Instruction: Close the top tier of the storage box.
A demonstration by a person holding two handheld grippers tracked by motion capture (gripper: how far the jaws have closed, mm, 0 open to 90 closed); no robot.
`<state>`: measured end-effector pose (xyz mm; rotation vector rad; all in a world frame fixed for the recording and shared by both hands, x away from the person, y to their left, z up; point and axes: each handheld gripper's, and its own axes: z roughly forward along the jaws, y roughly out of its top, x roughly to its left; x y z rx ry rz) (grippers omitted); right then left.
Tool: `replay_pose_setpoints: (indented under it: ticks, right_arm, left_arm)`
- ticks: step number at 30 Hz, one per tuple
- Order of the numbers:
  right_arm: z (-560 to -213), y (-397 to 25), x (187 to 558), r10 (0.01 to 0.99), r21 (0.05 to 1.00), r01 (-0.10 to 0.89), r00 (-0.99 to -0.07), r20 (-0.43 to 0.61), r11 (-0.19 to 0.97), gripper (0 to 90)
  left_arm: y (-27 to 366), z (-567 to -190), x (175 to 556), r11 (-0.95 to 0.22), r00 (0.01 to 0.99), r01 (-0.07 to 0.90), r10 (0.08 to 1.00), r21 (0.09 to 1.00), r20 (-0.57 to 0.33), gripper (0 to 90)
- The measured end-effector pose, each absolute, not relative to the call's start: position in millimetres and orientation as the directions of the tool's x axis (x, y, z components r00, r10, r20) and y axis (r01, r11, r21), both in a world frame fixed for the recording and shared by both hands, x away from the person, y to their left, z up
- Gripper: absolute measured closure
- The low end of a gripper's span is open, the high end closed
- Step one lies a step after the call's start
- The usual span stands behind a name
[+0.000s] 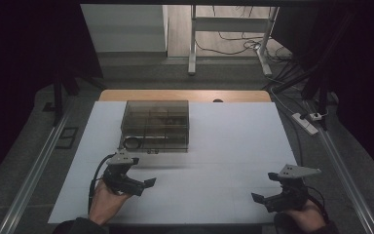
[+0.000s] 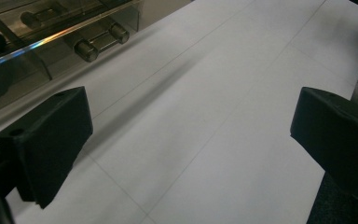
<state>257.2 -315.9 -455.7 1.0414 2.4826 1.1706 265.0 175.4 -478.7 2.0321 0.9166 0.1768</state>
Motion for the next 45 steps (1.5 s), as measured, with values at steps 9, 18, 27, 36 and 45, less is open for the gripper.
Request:
replay_pose_setpoints:
  ticks: [9, 18, 27, 36, 45]
  right_arm:
    - [-455.8, -315.8, 257.3, 0.675, 0.739, 0.514, -0.729, 0.109, 0.435, 0.2]
    - [-455.9, -315.9, 257.2, 0.673, 0.740, 0.512, -0.732, 0.109, 0.437, 0.2]
    - [-455.9, -315.7, 257.1, 0.672, 0.740, 0.510, -0.733, 0.107, 0.438, 0.2]
    - [-455.8, -315.8, 256.9, 0.670, 0.741, 0.507, -0.735, 0.106, 0.440, 0.3]
    - [-455.8, -315.8, 256.7, 0.670, 0.741, 0.507, -0.735, 0.105, 0.440, 0.2]
  left_arm:
    - [164.7, -481.0, 276.6, -0.369, 0.729, 0.532, 0.657, 0.762, -0.191, 0.8]
    - [162.2, -482.8, 281.9, -0.390, 0.707, 0.533, 0.692, 0.751, -0.144, 15.1]
    - [164.5, -483.2, 288.5, -0.386, 0.713, 0.539, 0.682, 0.749, -0.162, 48.3]
    - [165.3, -484.5, 298.3, -0.390, 0.718, 0.532, 0.678, 0.751, -0.157, 78.1]
    - [166.5, -486.6, 308.0, -0.385, 0.682, 0.557, 0.718, 0.736, -0.140, 88.7]
